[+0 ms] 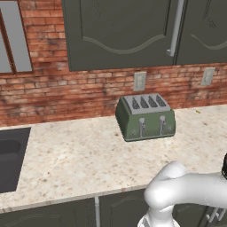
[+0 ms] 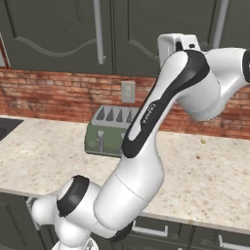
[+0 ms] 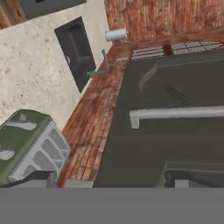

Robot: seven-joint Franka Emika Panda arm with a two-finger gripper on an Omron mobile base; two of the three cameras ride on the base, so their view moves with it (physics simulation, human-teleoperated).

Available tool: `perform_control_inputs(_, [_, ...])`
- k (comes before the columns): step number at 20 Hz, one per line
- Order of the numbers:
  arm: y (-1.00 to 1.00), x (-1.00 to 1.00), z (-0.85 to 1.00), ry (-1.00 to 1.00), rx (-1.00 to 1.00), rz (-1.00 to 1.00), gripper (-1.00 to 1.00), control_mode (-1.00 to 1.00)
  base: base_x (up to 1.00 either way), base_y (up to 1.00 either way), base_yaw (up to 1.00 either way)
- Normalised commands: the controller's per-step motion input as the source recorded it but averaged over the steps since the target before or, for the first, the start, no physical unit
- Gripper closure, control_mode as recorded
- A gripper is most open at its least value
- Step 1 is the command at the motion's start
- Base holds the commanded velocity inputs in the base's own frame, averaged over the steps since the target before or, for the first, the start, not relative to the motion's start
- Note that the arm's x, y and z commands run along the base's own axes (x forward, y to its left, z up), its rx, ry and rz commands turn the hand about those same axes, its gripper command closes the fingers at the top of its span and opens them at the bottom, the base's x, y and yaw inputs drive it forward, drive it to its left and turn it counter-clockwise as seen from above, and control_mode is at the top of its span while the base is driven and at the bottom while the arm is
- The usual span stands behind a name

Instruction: Close all open cabinet doors.

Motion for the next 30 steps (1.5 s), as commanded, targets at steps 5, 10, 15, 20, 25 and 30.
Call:
perform_control_inputs(5, [0.71,0.0,-0.99,-0.28,-0.13,0.0,-1.0,-1.0,0.0,0.0,0.0])
perform_control_inputs(10, [0.33,-0.24,-0.65,-0.37,-0.05,0.02,-1.0,-1.0,0.0,0.0,0.0])
perform_control_inputs(15, [0.02,-0.85,0.0,-0.35,0.0,0.0,-1.0,-1.0,0.0,0.0,0.0])
perform_control_inputs(20, [0.0,-0.71,0.08,-0.16,0.0,0.0,-1.0,-1.0,0.0,0.0,0.0])
perform_control_inputs(25, [0.0,-0.57,0.14,-0.01,0.0,0.0,-1.0,-1.0,0.0,0.0,0.0])
perform_control_inputs(30, [0.01,-0.29,0.1,0.0,0.0,0.0,-1.0,-1.0,0.0,0.0,0.0])
